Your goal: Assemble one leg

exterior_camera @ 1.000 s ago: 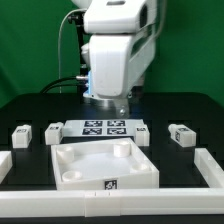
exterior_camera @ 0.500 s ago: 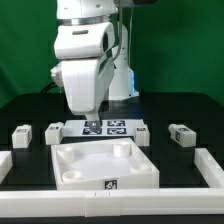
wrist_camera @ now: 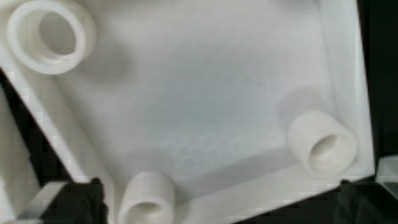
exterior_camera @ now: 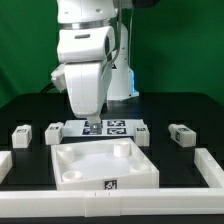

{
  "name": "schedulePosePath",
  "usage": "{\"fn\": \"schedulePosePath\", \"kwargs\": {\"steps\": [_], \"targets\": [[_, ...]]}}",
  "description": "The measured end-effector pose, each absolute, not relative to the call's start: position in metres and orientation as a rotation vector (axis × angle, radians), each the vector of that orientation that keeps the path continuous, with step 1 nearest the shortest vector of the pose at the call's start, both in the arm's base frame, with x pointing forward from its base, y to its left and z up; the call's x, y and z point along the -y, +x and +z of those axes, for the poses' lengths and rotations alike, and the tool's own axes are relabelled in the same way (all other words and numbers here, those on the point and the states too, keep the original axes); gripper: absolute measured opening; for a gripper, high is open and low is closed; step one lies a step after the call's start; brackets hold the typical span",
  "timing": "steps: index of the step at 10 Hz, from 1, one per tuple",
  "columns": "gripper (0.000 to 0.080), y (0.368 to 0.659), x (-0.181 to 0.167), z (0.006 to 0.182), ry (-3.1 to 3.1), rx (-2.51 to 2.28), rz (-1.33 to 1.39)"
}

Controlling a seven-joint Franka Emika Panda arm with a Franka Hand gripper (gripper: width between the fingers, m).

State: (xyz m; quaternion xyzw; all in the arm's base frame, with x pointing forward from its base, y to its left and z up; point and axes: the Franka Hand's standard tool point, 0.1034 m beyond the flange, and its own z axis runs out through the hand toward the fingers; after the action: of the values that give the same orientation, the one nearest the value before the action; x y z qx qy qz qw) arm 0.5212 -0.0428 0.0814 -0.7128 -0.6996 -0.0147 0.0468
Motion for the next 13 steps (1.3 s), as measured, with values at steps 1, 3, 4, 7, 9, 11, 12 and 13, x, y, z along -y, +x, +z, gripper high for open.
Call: {"fn": "schedulePosePath", "kwargs": {"steps": [1, 3, 4, 7, 9, 11, 12, 13], "targets": [[0.0650, 0.502, 0.046, 0.069, -2.160, 2.171, -0.055], [0.0650, 0.483, 0.044, 0.045, -2.073, 2.294, -0.037], [0.0650, 0.480, 0.045, 0.039, -2.053, 2.307, -0.018], [0.0650, 0.481, 0.046, 0.039, -2.061, 2.298, -0.016], [0.0650, 0.470, 0.049, 0.025, -2.041, 2.280, 0.006], [0.0650, 0.459, 0.052, 0.009, -2.034, 2.248, 0.028], [0.0650, 0.458, 0.053, 0.007, -2.035, 2.242, 0.030], [0.0650, 0.458, 0.053, 0.007, -2.037, 2.240, 0.030]]}}
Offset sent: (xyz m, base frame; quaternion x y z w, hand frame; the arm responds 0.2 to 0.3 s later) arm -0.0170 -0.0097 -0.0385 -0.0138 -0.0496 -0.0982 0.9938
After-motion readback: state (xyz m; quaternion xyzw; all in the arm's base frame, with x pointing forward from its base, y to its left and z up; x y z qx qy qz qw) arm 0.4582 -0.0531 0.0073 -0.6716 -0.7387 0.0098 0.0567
